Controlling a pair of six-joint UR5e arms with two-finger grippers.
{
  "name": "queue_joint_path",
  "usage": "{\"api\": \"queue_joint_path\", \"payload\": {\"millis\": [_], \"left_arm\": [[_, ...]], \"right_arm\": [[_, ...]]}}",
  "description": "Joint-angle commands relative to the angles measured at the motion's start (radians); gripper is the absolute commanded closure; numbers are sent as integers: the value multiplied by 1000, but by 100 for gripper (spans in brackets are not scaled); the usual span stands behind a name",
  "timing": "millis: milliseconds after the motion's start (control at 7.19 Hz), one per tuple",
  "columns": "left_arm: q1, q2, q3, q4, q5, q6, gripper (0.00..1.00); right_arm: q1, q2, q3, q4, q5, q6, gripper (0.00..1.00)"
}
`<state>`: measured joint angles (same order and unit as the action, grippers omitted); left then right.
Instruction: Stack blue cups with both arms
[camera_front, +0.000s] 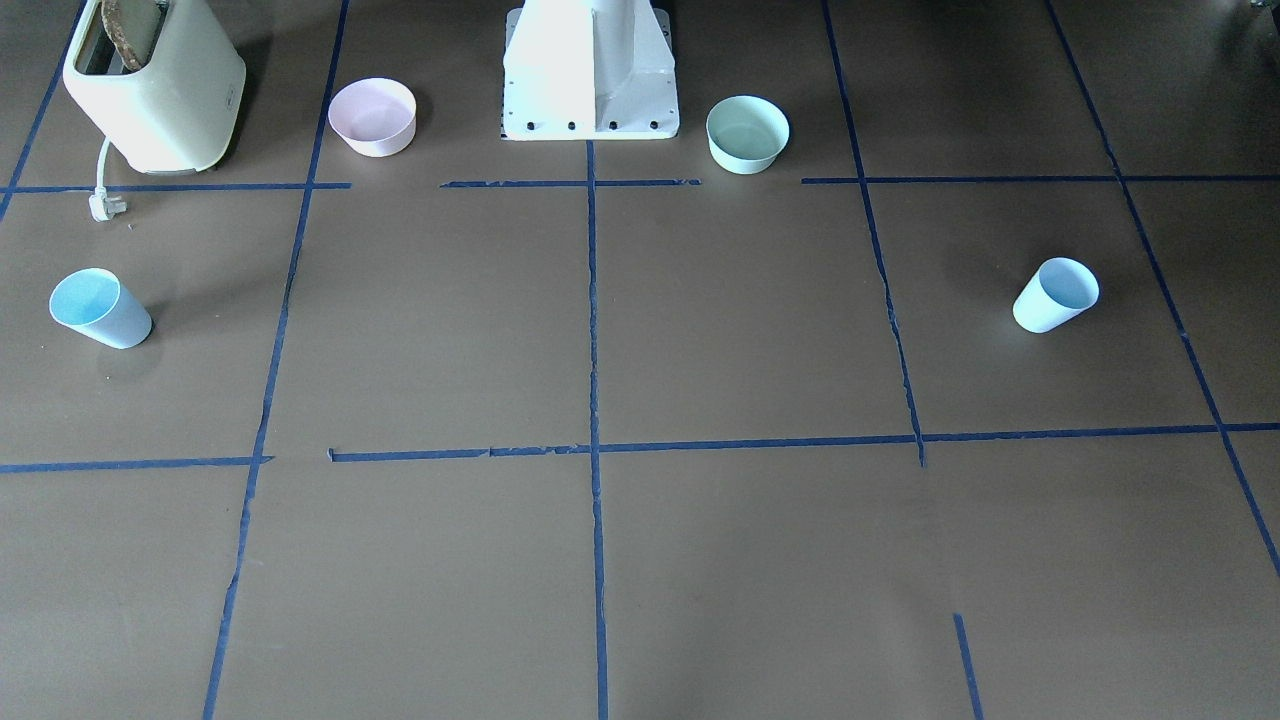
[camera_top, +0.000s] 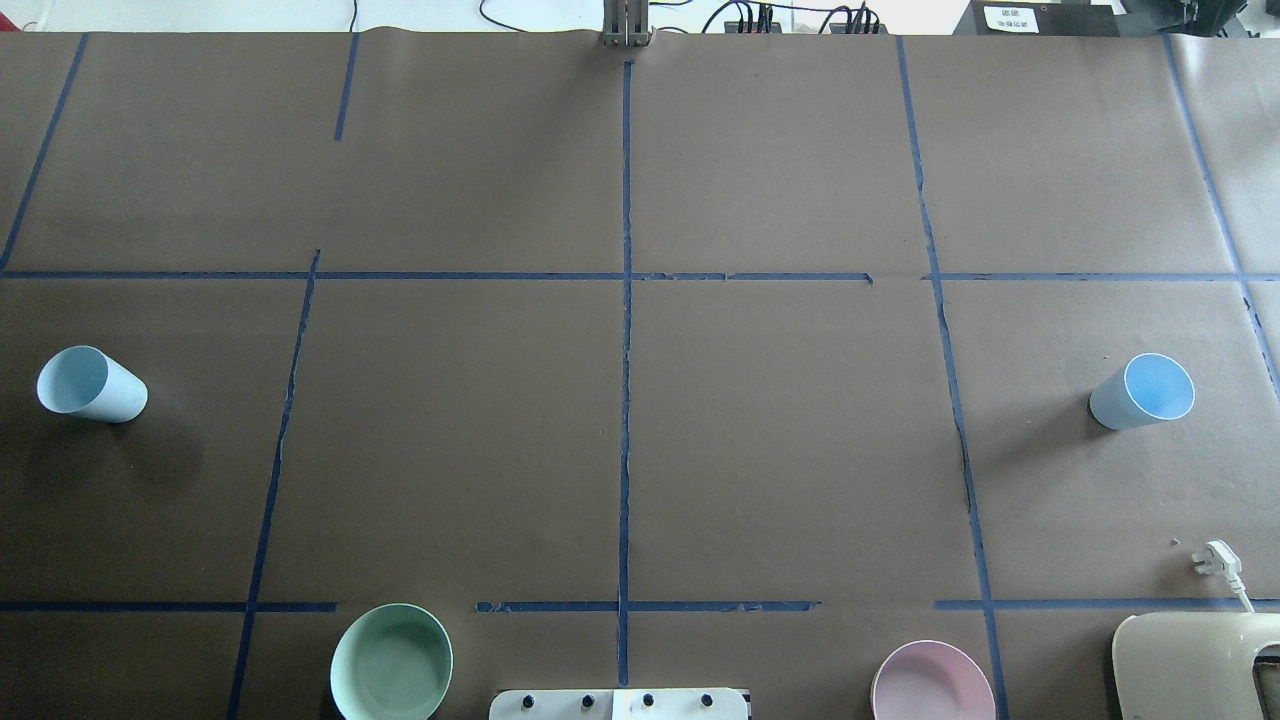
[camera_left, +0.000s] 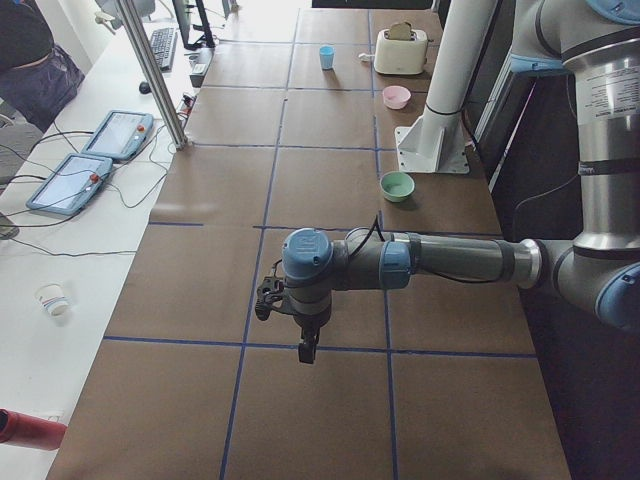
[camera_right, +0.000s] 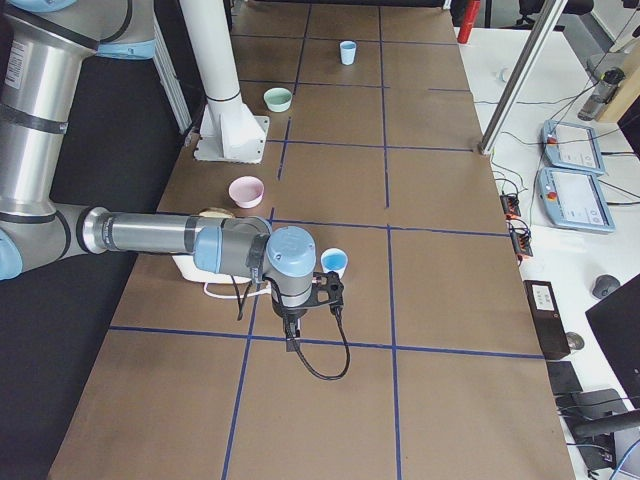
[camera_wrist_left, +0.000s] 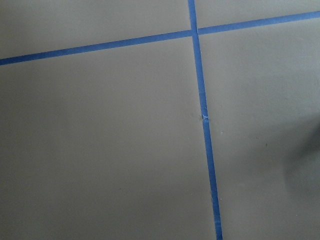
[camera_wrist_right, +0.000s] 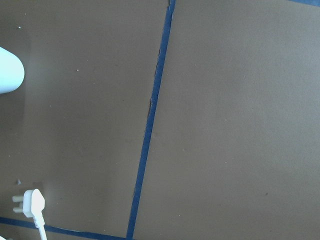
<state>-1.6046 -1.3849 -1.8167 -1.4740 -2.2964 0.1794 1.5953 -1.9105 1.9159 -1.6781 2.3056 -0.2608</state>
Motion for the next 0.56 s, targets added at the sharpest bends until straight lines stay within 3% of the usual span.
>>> {"api": "queue_joint_path", "payload": {"millis": [0,417], "left_arm": [[0,0,-3,-8,0,0,0],[8,-3,-1,-9,0,-1,0]], "right_arm": [[-2,2,0,0,0,0,0],[-2,10,2,0,2,0,0]]}}
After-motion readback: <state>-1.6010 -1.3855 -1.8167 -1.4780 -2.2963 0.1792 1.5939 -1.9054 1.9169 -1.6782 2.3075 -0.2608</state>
